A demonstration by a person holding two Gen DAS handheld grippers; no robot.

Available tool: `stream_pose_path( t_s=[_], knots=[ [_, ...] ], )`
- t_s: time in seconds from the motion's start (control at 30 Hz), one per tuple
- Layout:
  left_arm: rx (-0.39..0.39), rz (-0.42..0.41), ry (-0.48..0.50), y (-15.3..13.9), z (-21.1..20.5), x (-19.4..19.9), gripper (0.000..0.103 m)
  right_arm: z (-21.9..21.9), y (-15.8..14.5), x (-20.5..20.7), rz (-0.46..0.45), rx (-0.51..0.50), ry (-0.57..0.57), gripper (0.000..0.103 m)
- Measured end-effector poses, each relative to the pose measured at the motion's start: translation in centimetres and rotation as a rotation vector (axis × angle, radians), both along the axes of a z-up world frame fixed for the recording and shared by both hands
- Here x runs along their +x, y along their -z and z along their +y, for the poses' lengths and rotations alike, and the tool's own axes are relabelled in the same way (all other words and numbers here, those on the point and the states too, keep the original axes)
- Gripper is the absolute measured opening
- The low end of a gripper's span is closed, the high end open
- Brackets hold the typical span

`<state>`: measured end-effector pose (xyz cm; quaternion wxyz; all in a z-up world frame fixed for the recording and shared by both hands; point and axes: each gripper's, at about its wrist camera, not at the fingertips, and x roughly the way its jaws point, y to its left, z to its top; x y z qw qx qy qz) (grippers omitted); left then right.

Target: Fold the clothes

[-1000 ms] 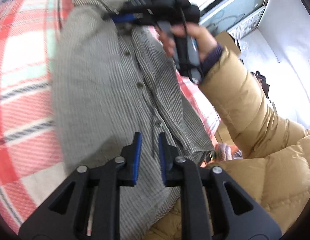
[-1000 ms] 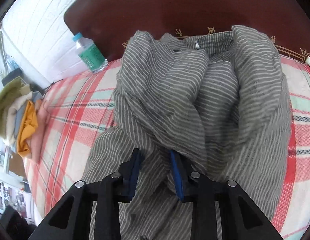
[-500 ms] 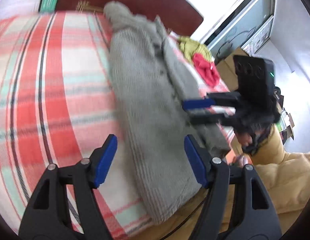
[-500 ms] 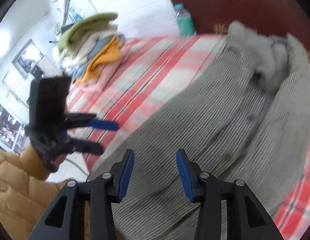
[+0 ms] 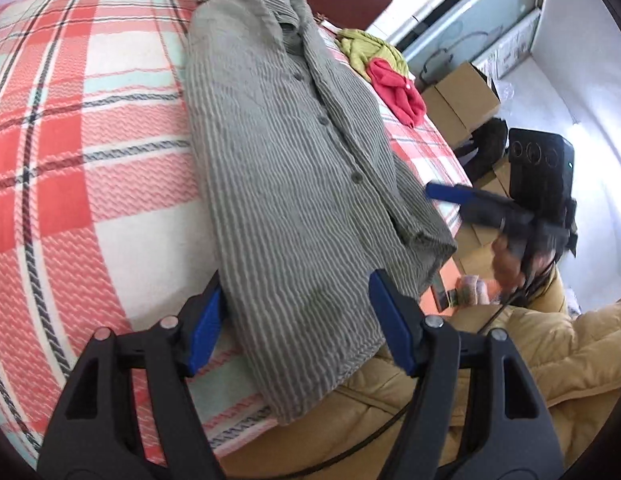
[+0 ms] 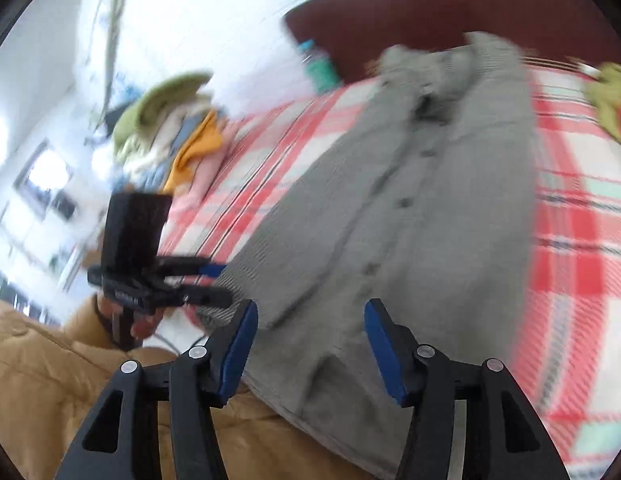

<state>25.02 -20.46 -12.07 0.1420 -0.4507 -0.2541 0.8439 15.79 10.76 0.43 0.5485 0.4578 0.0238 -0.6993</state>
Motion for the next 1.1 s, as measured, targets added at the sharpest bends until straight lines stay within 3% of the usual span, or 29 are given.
stream_pose_path(
  t_s=[0.1,0.2,0.43,0.5,0.57,0.63,0.8,0.93,1.0,1.03,1.1],
  knots=[
    [0.03,0.0,0.001,0.1,0.3,-0.4,0.078,3.8,1.1,-2.1,-0.064,0.012,0.164,0.057],
    [0.053,-0.002,-0.004,0.3,0.6,-1.0,0.09,5.1,3.5,-2.7,-0.134,0.05,0.235,0.057],
    [-0.028,-0.023,-0.007,0.0,2.6,-1.7,0.092,5.6,5.7,-1.3,-0.244,-0.043,0.164,0.058],
    [-0.049,-0.034,-0.016,-0.1,3.1,-1.6,0.084,5.4,6.1,-1.0,-0.28,-0.071,0.139,0.058],
    [-0.05,-0.056,-0.022,0.0,3.3,-1.6,0.051,5.3,6.5,-0.8,-0.317,-0.096,0.116,0.058],
    [-0.032,-0.089,-0.025,0.3,3.2,-1.8,0.039,5.2,6.9,-0.7,-0.346,-0.116,0.108,0.058],
    [-0.002,-0.124,-0.013,0.5,3.0,-2.3,0.041,5.1,7.4,-1.0,-0.389,-0.147,0.109,0.053],
    [0.009,-0.152,0.006,0.5,3.2,-2.8,0.043,5.1,8.0,-1.2,-0.389,-0.106,0.124,0.019],
    [0.006,-0.172,-0.007,0.5,3.1,-3.1,0.036,5.1,8.1,-1.4,-0.395,-0.106,0.126,0.014],
    [0.009,-0.183,-0.016,0.6,2.9,-3.2,0.023,5.2,8.1,-1.4,-0.399,-0.109,0.127,0.012],
    [0.054,-0.203,-0.031,0.7,2.3,-3.3,0.019,5.2,7.4,-1.6,-0.407,-0.146,0.124,0.011]
  ],
)
